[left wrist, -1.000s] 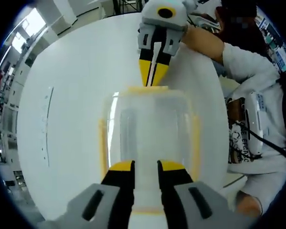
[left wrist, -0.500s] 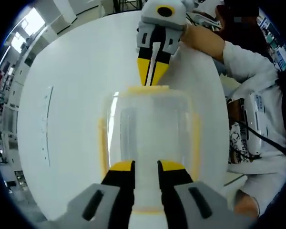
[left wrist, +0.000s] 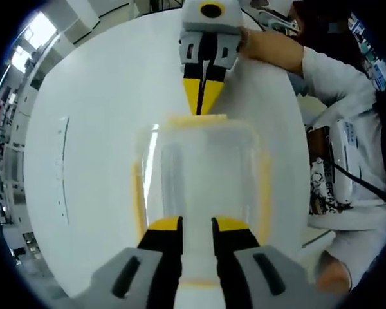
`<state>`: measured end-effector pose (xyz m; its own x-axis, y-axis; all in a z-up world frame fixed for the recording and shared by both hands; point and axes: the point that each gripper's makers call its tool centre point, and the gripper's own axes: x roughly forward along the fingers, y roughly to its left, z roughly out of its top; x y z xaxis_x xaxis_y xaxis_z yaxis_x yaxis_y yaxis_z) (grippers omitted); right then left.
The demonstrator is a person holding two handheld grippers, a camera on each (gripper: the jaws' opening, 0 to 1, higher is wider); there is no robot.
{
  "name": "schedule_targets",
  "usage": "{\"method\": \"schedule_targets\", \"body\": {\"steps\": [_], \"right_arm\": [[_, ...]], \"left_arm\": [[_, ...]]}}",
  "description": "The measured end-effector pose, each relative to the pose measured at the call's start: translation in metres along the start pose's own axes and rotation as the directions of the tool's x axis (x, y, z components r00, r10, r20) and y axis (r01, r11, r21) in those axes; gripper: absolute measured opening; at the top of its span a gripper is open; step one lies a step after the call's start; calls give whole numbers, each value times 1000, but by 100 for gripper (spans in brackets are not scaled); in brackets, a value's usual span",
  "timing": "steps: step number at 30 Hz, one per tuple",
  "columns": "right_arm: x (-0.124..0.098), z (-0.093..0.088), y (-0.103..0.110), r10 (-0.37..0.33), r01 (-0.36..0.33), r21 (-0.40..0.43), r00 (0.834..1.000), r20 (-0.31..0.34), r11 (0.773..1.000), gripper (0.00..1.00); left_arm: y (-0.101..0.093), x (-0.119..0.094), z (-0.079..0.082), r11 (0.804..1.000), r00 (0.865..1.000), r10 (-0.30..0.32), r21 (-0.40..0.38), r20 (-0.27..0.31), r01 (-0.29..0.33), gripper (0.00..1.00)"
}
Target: Snap each plastic latch of the storage box into its locked position after aligning the lid with the box until every specified latch is closed and the lid sits flush.
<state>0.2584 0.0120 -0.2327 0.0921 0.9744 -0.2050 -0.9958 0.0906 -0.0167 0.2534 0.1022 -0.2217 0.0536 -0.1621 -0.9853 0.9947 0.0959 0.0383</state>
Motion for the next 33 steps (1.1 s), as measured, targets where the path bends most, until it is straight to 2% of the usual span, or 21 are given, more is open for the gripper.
{"method": "schedule_targets", "body": {"steps": [5,15,24,33], "right_arm": [[2,1,2,4,-5,14,1000,5,1000,0],[1,0,0,13,-14,49,1000,12,999,0],[0,-1,-4,11,-11,38,1000,8,999,0],[-4,-1,-5,14,-15,42,1000,13,999,0]], "left_arm": [[-1,0,-1,1000,1000,2,-20,18,-1,16],[-1,1,2,1000,1000,8,-29,10,-7,13],[2,3,4,1000,999,1,-16,-39,-1,12],[4,2,8,1000,1000,3,-29,-12,-3,11]]}}
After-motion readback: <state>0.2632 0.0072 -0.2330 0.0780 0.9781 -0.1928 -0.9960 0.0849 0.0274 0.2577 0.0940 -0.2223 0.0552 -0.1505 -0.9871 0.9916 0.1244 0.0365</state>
